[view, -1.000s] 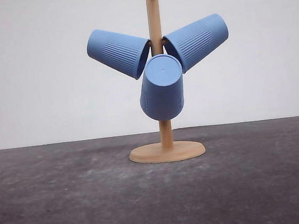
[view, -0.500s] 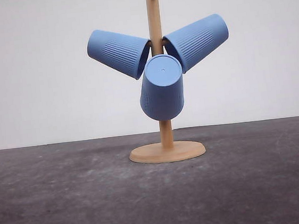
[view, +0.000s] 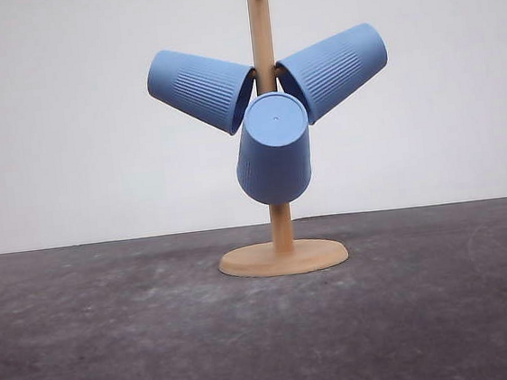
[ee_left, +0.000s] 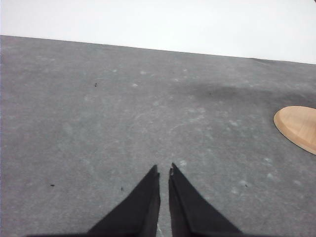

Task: Place three cups

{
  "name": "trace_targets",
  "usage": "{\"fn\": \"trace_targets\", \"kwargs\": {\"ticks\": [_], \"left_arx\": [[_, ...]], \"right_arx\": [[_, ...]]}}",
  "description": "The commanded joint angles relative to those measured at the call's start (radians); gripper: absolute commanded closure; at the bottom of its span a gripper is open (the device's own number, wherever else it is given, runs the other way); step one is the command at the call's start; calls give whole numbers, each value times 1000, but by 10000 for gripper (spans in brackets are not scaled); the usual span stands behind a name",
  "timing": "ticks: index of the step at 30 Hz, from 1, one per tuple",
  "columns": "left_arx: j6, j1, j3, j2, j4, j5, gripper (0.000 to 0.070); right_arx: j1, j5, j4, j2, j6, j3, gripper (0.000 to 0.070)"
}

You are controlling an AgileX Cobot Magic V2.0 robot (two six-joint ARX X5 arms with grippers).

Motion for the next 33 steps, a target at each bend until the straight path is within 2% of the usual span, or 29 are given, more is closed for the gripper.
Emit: {"fn": "trace_targets", "kwargs": {"ticks": [1, 33], "left_arx": [[3, -1, -13, 0, 16, -2, 688], [3, -1, -13, 0, 16, -2, 688]], "right_arx": [[-1, 1, 12, -2, 11, -4, 684], [-1, 1, 12, -2, 11, -4, 684]]}}
